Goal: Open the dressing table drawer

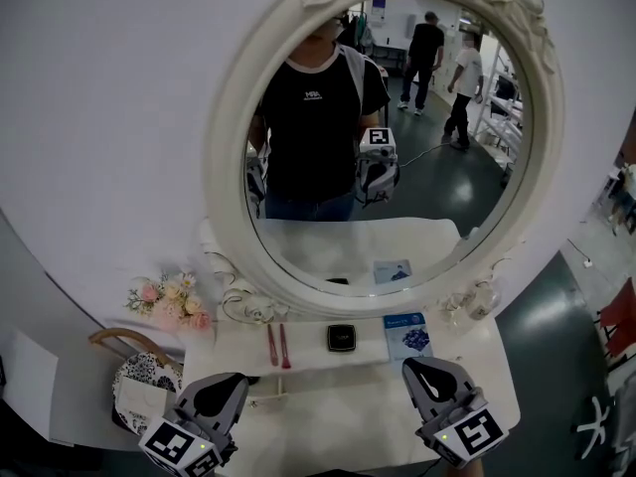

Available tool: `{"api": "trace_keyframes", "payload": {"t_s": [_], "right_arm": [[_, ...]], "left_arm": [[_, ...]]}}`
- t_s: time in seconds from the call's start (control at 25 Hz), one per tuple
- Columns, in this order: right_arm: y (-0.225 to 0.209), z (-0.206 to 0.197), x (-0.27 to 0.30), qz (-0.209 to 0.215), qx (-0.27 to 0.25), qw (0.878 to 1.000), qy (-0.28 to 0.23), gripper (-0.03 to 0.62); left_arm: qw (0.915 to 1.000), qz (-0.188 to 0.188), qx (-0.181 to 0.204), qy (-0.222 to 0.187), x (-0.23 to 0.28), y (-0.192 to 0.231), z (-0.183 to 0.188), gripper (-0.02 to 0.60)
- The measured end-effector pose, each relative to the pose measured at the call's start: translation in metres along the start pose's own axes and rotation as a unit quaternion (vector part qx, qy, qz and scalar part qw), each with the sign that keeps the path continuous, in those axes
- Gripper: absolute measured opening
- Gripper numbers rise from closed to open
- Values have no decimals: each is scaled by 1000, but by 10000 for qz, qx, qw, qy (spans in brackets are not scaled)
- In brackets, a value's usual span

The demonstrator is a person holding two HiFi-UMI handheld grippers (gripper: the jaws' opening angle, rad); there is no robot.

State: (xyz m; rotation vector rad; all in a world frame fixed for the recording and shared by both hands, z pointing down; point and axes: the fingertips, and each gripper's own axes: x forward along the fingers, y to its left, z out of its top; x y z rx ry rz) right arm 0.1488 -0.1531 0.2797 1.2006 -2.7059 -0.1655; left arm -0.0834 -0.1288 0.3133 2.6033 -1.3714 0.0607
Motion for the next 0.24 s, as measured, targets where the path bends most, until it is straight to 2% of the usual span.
{"api": "trace_keyframes", "payload": {"t_s": [0.24], "right_arm": [[-5,-3,-5,-89,49,9999,-13,18]], "left_arm": [[10000,-42,7,7,3,-4,-4,21]]}}
